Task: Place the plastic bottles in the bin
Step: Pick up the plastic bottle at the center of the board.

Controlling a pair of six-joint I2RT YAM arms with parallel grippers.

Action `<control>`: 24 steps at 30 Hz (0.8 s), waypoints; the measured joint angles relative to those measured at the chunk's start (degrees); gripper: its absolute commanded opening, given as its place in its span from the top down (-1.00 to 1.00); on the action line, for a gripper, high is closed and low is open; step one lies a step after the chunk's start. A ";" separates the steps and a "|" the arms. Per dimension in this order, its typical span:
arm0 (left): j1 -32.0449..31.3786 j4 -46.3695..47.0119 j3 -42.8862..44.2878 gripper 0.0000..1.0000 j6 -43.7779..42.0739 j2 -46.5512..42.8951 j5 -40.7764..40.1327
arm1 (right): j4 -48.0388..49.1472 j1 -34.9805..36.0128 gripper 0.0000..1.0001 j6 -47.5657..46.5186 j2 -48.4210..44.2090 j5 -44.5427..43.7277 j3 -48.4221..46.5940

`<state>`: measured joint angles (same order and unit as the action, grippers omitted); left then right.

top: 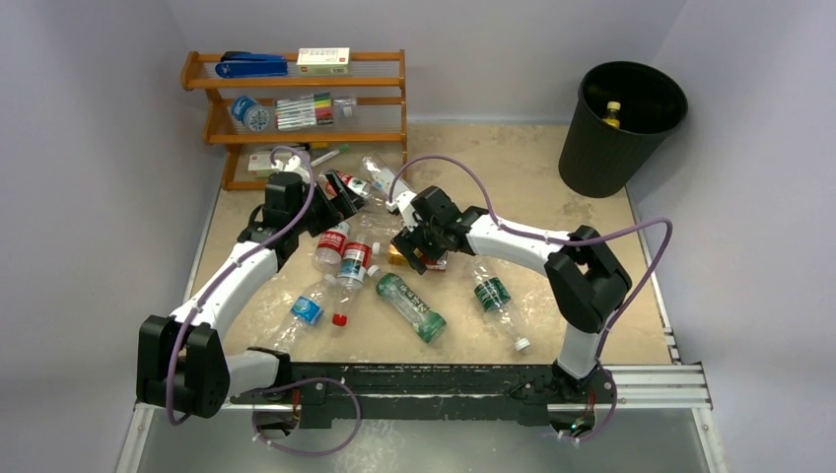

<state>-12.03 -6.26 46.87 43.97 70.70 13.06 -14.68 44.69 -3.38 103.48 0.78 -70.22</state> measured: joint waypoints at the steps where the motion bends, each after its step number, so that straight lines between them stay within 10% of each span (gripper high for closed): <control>1: 0.00 0.00 -0.02 -0.90 0.00 0.00 0.02 | 0.00 0.04 -0.61 -0.13 0.07 0.07 -0.09; 9: 0.00 0.00 -0.17 -0.90 0.00 0.00 0.00 | 0.02 0.31 -0.10 -0.20 -0.02 0.26 -0.28; 24: 0.00 0.00 -0.33 -0.90 0.00 0.00 0.02 | -6.32 0.33 0.16 1.73 -7.30 0.17 -0.26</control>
<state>-12.03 -6.26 46.54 43.97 70.70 13.08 -20.99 45.01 -1.65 96.18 0.95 -70.48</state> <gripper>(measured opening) 0.948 0.606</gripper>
